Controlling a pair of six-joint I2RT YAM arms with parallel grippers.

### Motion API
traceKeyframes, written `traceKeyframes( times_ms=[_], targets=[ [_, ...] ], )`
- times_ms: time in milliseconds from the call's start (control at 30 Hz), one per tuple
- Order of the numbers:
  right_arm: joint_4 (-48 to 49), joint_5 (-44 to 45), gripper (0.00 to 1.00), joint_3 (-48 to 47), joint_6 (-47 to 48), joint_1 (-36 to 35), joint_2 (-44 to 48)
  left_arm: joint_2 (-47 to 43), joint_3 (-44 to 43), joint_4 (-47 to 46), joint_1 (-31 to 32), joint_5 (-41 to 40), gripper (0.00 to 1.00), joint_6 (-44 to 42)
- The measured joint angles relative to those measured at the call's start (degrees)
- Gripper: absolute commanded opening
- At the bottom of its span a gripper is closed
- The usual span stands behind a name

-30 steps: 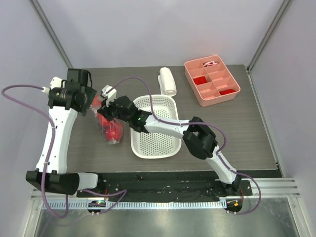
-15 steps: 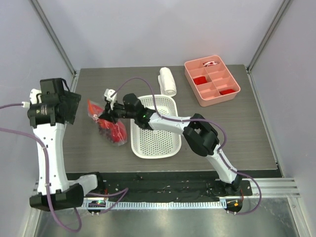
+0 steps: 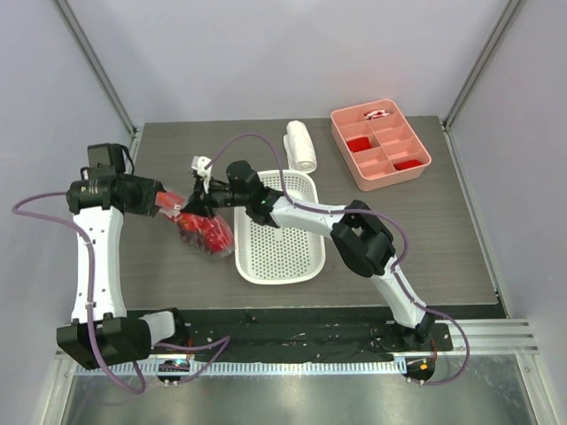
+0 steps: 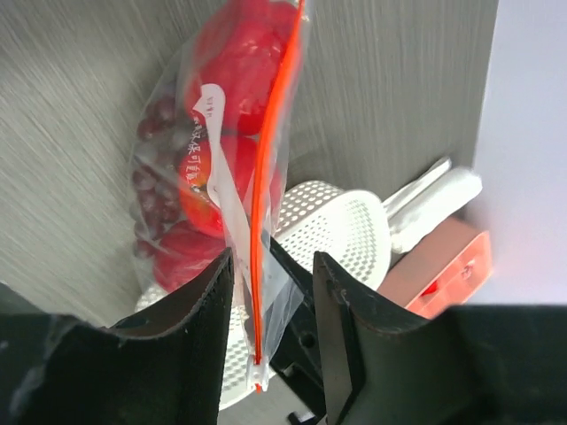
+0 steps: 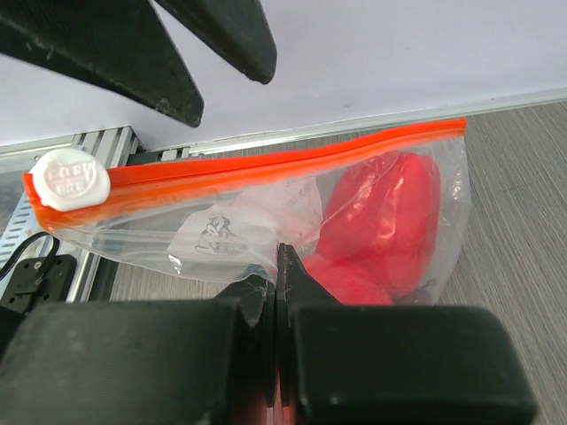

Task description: Open the zip-top bag and remove the fake food

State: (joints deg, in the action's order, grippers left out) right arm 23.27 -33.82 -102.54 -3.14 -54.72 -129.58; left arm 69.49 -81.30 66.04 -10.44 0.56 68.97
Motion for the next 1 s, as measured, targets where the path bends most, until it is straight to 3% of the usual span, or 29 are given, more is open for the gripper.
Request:
traceKeyframes(
  times_ms=[233,400,533,600,633,667,767,867,900,1000],
  targets=[
    [-0.2,-0.8,0.01,0.0,0.0,0.1,0.0,-1.6,5.5,-0.3,-0.2,1.0,0.41,7.2],
    [-2.4,-1.2,0.01,-1.0,1.0,0.2,0.0,1.3,5.5,-2.7,-0.4,3.6,0.4,7.1],
    [-5.3,-1.7,0.01,-2.8,3.4,0.2,0.0,5.0,4.9,-2.8,-0.7,5.2,0.33,5.6],
    [-6.0,-1.8,0.01,-3.2,4.5,0.3,0.0,6.7,4.4,-3.0,-0.7,5.6,0.23,4.6],
    [-6.4,-1.9,0.01,-3.3,4.9,0.4,0.0,7.1,4.4,-3.1,-0.8,5.7,0.08,4.2],
    [-6.9,-2.0,0.01,-3.5,5.2,0.5,0.0,7.2,4.3,-3.1,-0.9,5.7,0.01,3.8],
    [-7.8,-2.2,0.05,-4.1,6.0,0.5,0.0,7.3,2.7,-2.4,-1.0,4.3,0.0,2.1],
    [-7.2,-2.1,0.25,-4.2,6.3,0.6,0.0,7.3,-0.2,-1.0,-1.0,2.1,0.0,-0.2],
    [-7.3,-1.7,0.42,-4.3,6.0,0.6,0.1,7.1,-1.1,-0.5,-1.0,1.2,0.0,-0.5],
    [-8.8,0.0,0.57,-5.1,4.1,0.6,0.1,5.7,-1.9,-0.4,-1.0,-1.8,0.0,-0.3]
  ],
)
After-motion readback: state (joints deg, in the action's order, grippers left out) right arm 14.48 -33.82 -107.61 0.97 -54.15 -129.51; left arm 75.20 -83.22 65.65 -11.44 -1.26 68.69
